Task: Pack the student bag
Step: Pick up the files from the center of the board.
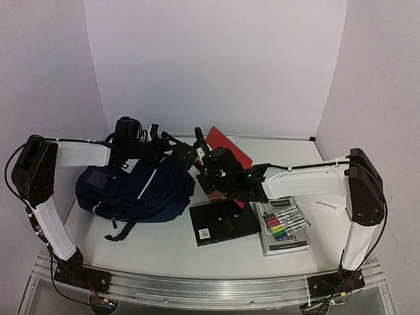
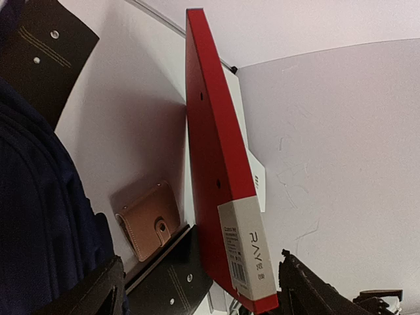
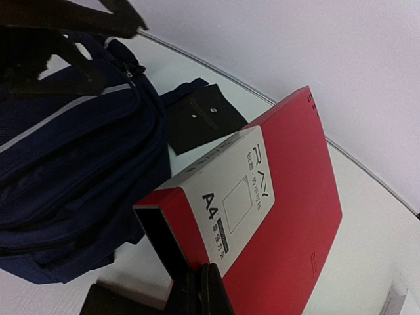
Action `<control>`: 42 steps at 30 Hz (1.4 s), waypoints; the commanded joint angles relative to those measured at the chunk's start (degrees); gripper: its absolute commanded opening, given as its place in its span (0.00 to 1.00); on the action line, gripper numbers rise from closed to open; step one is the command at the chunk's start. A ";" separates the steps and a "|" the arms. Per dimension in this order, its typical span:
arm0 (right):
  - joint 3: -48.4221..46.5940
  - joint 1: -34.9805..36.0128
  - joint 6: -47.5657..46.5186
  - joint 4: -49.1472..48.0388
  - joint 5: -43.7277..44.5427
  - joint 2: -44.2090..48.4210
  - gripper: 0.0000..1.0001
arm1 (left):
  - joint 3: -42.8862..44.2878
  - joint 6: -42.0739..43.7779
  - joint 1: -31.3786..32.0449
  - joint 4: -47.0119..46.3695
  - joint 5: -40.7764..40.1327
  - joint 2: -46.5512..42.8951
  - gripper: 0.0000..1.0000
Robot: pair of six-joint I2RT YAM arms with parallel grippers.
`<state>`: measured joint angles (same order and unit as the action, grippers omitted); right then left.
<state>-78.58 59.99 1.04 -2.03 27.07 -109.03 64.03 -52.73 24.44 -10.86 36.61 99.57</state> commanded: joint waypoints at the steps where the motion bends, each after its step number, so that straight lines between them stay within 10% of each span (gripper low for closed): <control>1: 0.41 1.40 5.63 -4.76 -0.73 3.70 0.00 | 0.02 -4.97 1.71 -7.99 4.00 3.58 0.82; 19: 1.95 3.24 6.27 -5.02 -0.61 3.70 0.00 | 3.30 -6.21 6.14 -14.10 6.32 7.22 0.89; 28: 2.15 3.40 5.70 -5.19 -1.45 4.33 0.00 | 11.74 1.02 7.63 0.39 8.35 11.31 0.87; 42: 4.93 3.82 5.79 -5.18 -1.78 6.76 0.00 | 17.29 7.48 8.69 13.76 4.86 11.81 0.19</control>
<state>-74.25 63.34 4.82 -3.73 25.07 -106.59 79.50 -48.04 33.26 1.15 41.69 111.21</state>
